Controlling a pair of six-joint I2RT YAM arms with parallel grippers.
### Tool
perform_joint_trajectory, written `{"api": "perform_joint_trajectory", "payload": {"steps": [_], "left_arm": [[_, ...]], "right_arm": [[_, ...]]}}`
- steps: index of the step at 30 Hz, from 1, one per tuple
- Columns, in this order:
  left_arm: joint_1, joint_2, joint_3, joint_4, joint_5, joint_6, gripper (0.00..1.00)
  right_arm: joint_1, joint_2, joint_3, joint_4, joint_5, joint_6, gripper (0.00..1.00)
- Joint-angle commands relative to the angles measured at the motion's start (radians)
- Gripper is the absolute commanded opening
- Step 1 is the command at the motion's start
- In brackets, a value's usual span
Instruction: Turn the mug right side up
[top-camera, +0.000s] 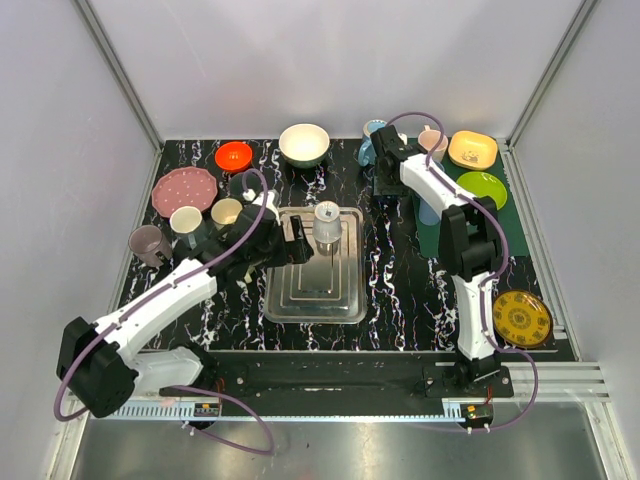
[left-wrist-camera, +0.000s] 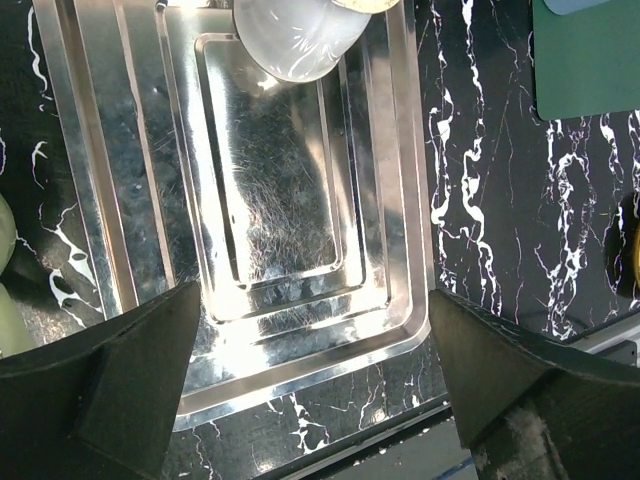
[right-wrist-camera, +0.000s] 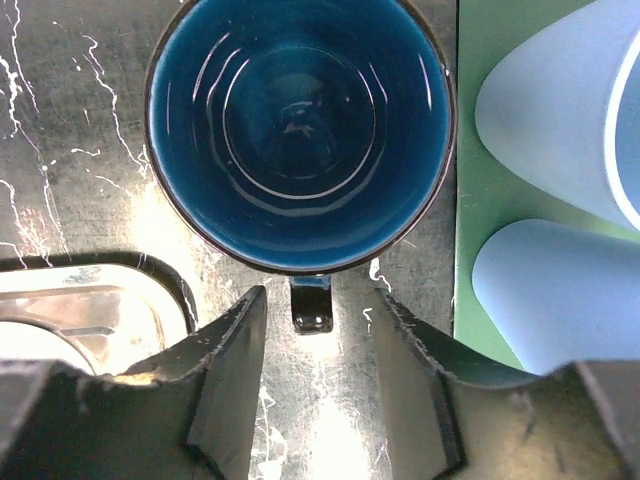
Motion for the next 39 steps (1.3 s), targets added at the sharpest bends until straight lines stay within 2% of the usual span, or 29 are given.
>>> {"api": "perform_joint_trajectory", "payload": {"steps": [1, 6, 9, 10, 12, 16, 18, 21, 23, 25, 30, 34, 39], "left_arm": [[0.004, 0.019, 0.096, 0.004, -0.037, 0.032, 0.99], [0.007, 0.051, 0.167, -0.053, -0.08, 0.078, 0.98], [0.007, 0.028, 0.153, -0.054, -0.101, 0.081, 0.98], [0.007, 0.022, 0.136, -0.05, -0.106, 0.081, 0.98], [0.012, 0.008, 0.119, -0.041, -0.109, 0.075, 0.98], [0.027, 0.012, 0.116, -0.028, -0.115, 0.07, 0.96], [0.059, 0.034, 0.118, 0.001, -0.092, 0.075, 0.93], [0.122, 0.112, 0.17, 0.025, -0.042, 0.082, 0.9], [0.148, 0.184, 0.206, 0.007, -0.016, 0.082, 0.88], [0.165, 0.212, 0.237, -0.004, 0.012, 0.087, 0.87], [0.17, 0.192, 0.184, 0.012, 0.021, 0.078, 0.87], [0.188, 0.184, 0.161, 0.041, 0.038, 0.084, 0.88], [0.208, 0.291, 0.251, 0.064, 0.087, 0.085, 0.81]], "right_arm": [[0.008, -0.091, 0.029, 0.002, -0.004, 0.027, 0.53], [0.08, -0.261, -0.05, 0.04, -0.013, 0.032, 0.56], [0.171, -0.338, -0.15, 0.114, -0.017, 0.007, 0.66], [0.195, -0.348, -0.162, 0.141, -0.019, 0.007, 0.76], [0.252, -0.343, -0.167, 0.147, -0.033, 0.01, 0.79], [0.313, -0.342, -0.213, 0.18, 0.018, 0.058, 0.71], [0.317, -0.37, -0.292, 0.228, 0.024, 0.105, 0.68], [0.317, -0.425, -0.382, 0.301, 0.009, 0.126, 0.71], [0.315, -0.407, -0.362, 0.287, -0.01, 0.112, 0.78], [0.315, -0.343, -0.27, 0.218, -0.011, 0.078, 0.8], [0.317, -0.225, -0.091, 0.122, -0.004, 0.061, 0.83], [0.3, -0.201, -0.075, 0.128, -0.028, 0.092, 0.79], [0.28, -0.305, -0.225, 0.236, -0.044, 0.162, 0.68]]}}
